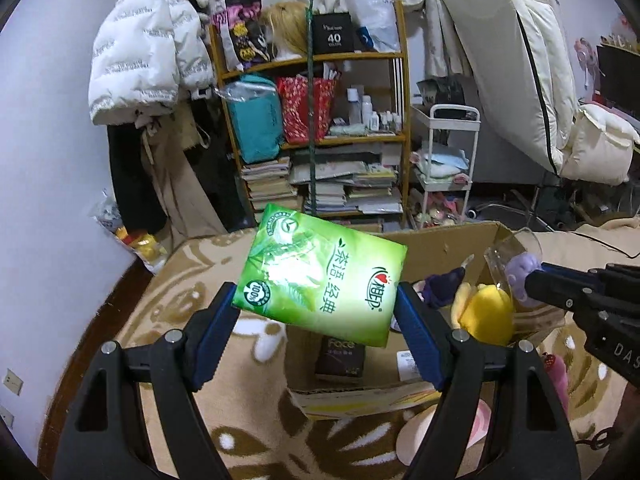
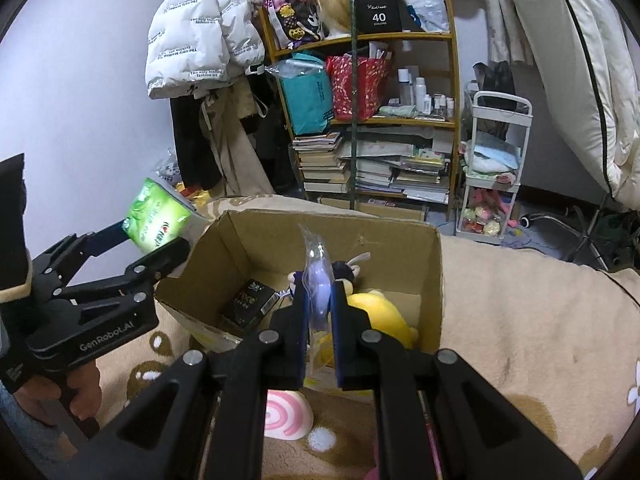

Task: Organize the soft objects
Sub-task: 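Lift the green tissue pack with the left gripper while the right gripper carries the lilac item over the box, then drop the green tissue pack into the box with the left gripper while the right gripper releases the lilac item, then move both grippers back toward the pink bear and the swirl cake plush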

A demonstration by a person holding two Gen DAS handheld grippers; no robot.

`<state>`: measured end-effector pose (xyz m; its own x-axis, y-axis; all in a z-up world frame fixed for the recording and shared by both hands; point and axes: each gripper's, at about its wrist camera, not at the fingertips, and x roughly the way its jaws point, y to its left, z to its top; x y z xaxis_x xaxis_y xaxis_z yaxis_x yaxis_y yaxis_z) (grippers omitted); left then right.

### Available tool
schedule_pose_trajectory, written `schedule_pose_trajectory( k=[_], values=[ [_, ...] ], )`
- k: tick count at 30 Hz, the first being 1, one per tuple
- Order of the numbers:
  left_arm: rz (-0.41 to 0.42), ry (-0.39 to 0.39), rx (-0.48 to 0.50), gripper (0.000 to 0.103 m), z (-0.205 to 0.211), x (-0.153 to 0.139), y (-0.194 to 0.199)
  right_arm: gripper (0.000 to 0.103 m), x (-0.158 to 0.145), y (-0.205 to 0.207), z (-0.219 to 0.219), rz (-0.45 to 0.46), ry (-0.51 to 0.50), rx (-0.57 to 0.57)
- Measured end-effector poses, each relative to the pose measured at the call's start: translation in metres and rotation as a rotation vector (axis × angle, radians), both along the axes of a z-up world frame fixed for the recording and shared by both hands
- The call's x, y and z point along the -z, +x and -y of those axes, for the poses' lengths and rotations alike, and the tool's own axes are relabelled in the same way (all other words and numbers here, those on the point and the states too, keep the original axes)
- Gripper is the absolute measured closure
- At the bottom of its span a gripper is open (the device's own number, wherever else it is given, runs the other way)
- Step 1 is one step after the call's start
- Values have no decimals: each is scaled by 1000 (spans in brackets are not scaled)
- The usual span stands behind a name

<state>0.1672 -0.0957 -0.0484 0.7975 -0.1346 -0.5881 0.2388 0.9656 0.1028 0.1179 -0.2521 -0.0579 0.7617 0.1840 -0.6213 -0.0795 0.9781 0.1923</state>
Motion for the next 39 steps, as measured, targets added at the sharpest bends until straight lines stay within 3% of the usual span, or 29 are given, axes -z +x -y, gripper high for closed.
schedule_pose_trajectory(
  k=[13, 17, 21, 28, 31, 33, 35, 39],
  values=[
    [-75, -47, -9, 25, -7, 9, 10, 91, 10, 3, 13, -26, 55, 18],
    [-61, -21, -6, 25, -5, 9, 7, 91, 9, 2, 15, -26, 56, 16],
    [-60, -18, 0, 16, -4, 9, 4, 90, 9, 3, 16, -30, 62, 7],
    [-30, 10, -6, 14, -1, 7, -6, 89, 3, -1, 12, -17, 48, -1],
    [-23, 16, -9, 8, 0, 4, -11, 73, -2, -4, 14, -11, 44, 10],
    [-10, 19, -8, 6, 1, 1, -17, 57, -6, -8, 14, 1, 37, 20],
    [-3, 20, -9, 1, 1, -2, -21, 50, -10, -11, 14, 11, 22, 27],
    [-5, 2, 10, 1, 0, -3, -30, 35, -16, -13, 15, -15, 14, 26]
  ],
)
